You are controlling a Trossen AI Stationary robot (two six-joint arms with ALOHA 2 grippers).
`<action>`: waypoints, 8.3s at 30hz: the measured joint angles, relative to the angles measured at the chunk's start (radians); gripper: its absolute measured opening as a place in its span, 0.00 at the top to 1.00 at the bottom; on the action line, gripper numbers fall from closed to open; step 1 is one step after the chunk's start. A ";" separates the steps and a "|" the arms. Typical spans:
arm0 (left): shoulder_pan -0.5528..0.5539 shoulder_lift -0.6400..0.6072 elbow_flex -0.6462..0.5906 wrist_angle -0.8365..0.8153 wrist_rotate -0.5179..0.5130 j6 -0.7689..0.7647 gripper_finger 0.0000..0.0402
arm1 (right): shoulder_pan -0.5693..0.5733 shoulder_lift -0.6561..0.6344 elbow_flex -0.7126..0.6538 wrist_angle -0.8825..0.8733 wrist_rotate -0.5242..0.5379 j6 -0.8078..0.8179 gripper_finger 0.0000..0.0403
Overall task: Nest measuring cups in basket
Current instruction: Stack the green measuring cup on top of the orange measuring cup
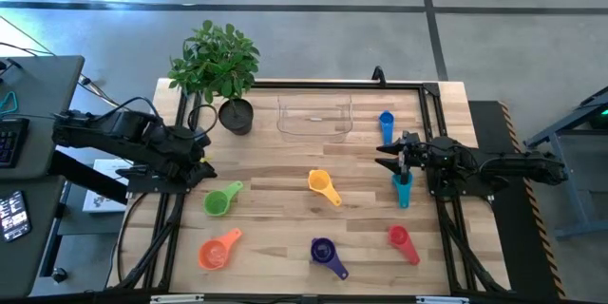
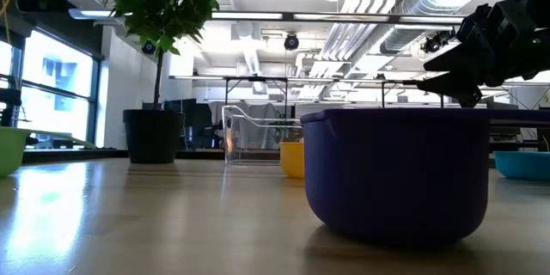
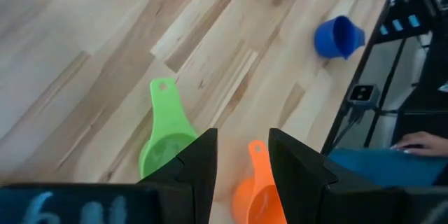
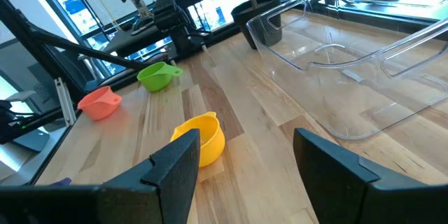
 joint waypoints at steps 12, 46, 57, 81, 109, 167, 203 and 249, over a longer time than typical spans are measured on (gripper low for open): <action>-0.002 0.019 -0.068 -0.120 0.004 -0.025 0.71 | 0.000 0.000 0.000 0.000 0.000 0.000 0.45; -0.038 0.465 -0.168 -0.054 0.068 0.029 0.71 | 0.000 0.006 0.000 0.000 0.000 0.000 0.45; -0.061 0.555 -0.167 0.026 0.094 0.029 0.71 | 0.000 0.006 0.000 0.000 0.000 0.000 0.45; -0.062 0.594 -0.167 0.045 0.093 -0.007 0.71 | 0.000 0.006 0.000 0.000 0.000 0.000 0.45; -0.060 0.739 -0.167 0.042 0.109 0.067 0.71 | 0.000 0.006 0.000 0.000 0.000 0.000 0.45; -0.536 0.636 0.189 -0.069 0.166 -0.315 0.98 | 0.000 0.006 0.000 0.000 0.000 0.000 0.45; -0.610 0.885 0.188 0.000 0.158 -0.147 0.94 | 0.000 0.006 0.000 0.000 0.000 0.000 0.45; -0.557 0.726 0.188 -0.018 0.122 -0.509 0.87 | 0.000 0.006 0.000 0.000 0.001 -0.126 0.45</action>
